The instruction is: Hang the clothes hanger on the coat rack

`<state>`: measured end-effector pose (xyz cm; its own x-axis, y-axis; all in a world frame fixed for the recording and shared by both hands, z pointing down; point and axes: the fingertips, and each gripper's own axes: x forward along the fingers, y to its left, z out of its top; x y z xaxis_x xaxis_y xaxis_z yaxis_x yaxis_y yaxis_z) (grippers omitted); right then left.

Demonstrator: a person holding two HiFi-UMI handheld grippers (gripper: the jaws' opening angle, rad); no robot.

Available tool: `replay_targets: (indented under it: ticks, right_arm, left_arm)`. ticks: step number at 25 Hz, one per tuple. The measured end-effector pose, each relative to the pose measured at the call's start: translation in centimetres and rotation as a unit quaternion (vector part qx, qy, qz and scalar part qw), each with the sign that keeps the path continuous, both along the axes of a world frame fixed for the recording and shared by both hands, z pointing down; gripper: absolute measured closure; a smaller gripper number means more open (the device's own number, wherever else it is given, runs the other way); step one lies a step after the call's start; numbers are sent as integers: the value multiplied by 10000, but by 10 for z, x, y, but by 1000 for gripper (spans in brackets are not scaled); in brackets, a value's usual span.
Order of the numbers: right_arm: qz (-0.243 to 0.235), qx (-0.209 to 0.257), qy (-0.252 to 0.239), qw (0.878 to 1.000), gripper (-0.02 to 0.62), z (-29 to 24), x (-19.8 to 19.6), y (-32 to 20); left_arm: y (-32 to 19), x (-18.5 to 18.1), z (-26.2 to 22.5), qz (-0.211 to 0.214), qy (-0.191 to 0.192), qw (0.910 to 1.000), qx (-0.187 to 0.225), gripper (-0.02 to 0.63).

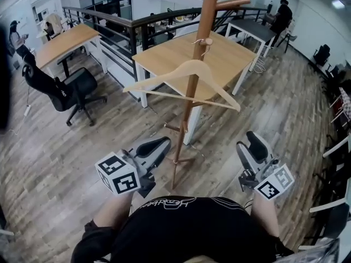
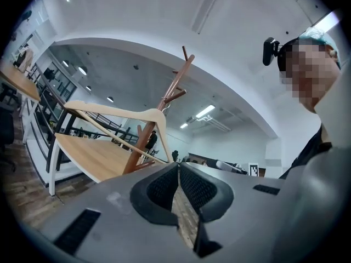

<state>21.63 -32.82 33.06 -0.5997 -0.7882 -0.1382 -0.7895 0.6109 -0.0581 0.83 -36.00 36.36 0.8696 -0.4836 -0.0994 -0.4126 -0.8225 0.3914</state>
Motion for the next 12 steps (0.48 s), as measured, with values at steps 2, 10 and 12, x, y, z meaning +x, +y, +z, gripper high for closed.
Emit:
replay_targets:
  ticks: [2,10,12]
  right_arm:
    - [-291,-248,260,9989,365,19,-16,22]
    - [-1391,-1057,40,9846,540,65,-32,135]
    - [-1488,-1147,30,9822,540,74,-30,169]
  left_arm:
    - [16,9,-1,45,-51,10000,4,589]
    - [112,79,21,388,-194,9986,-315,589]
    - [144,89,26,405,-175,9984,-344,589]
